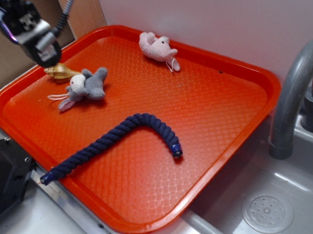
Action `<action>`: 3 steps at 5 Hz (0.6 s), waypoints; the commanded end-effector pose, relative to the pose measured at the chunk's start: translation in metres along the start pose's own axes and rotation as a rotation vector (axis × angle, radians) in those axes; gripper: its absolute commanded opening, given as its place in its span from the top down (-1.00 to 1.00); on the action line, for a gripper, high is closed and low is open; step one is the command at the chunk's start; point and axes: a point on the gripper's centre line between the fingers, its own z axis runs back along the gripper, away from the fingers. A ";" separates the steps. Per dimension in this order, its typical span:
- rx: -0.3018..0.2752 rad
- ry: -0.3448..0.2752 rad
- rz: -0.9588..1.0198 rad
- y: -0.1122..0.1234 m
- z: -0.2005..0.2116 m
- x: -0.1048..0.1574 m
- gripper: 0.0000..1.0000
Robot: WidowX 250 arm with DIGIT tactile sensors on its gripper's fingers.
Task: Grab the blue rope.
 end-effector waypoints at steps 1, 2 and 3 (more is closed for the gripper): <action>0.042 0.024 -0.063 -0.011 -0.044 0.017 -1.00; 0.072 0.067 -0.115 -0.021 -0.072 0.019 -1.00; 0.119 0.106 -0.131 -0.022 -0.092 0.021 -1.00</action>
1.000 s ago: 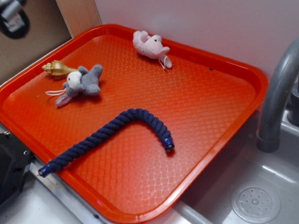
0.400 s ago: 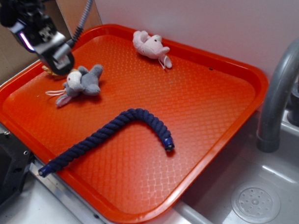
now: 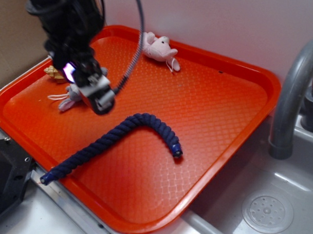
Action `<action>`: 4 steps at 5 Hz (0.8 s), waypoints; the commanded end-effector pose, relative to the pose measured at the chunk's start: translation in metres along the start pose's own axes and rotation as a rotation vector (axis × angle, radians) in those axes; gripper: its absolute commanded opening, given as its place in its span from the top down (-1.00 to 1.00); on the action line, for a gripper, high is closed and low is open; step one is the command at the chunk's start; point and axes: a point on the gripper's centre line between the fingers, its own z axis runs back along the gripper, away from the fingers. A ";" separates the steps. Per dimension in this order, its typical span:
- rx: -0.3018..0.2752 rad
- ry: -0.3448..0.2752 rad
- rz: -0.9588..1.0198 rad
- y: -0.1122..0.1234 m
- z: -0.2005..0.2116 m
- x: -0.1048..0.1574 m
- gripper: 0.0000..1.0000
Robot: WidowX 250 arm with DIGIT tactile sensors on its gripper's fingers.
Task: Grab the blue rope.
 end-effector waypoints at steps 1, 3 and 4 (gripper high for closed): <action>0.031 0.052 -0.023 -0.001 -0.031 0.007 -1.00; 0.073 0.124 -0.043 0.003 -0.066 0.006 -1.00; 0.061 0.150 -0.063 0.000 -0.077 0.006 -1.00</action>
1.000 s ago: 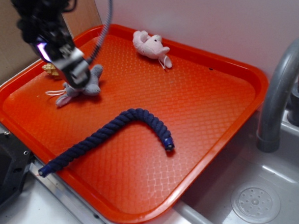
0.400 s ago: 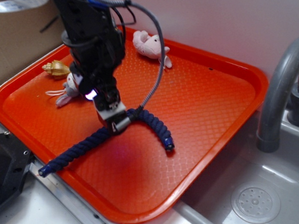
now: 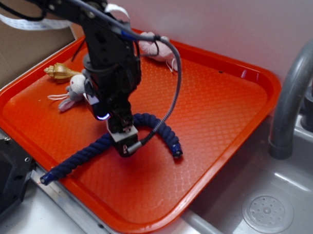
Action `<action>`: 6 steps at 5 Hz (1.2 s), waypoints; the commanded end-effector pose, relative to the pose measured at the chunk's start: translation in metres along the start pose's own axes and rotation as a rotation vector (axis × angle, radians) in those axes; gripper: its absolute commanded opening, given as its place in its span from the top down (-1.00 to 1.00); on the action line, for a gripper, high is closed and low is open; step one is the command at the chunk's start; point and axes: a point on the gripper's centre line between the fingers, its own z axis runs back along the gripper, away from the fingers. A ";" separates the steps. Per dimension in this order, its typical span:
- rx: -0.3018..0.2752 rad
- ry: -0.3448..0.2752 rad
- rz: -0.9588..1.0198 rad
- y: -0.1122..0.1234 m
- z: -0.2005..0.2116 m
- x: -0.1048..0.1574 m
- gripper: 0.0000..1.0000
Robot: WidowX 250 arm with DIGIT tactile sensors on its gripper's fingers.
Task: Grab the blue rope.
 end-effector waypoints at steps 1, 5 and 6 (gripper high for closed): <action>-0.053 0.022 -0.042 -0.003 -0.018 0.002 -1.00; -0.074 0.018 -0.032 0.003 -0.016 -0.004 1.00; -0.020 0.062 0.070 0.011 0.008 -0.006 1.00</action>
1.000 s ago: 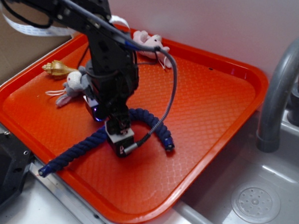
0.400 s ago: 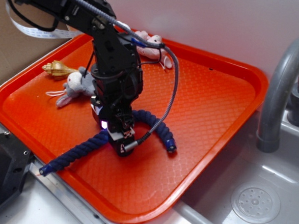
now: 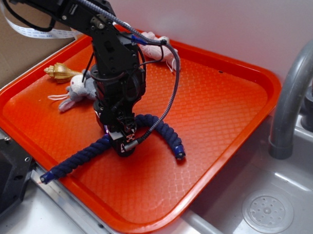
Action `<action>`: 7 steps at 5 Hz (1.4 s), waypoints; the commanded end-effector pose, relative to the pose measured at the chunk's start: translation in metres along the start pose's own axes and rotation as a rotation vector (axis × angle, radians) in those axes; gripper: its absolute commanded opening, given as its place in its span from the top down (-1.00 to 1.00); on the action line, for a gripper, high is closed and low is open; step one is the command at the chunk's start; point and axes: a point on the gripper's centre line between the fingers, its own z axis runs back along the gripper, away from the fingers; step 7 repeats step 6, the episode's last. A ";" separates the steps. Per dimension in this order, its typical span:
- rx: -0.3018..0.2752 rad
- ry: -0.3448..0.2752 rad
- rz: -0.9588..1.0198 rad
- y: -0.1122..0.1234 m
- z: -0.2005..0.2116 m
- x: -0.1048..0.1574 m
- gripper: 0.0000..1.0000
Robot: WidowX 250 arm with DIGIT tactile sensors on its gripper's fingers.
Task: Grab the blue rope.
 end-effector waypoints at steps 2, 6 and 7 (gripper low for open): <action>0.067 0.029 0.224 0.024 0.099 -0.002 1.00; -0.015 -0.169 0.200 0.044 0.180 -0.003 1.00; -0.015 -0.169 0.200 0.044 0.180 -0.003 1.00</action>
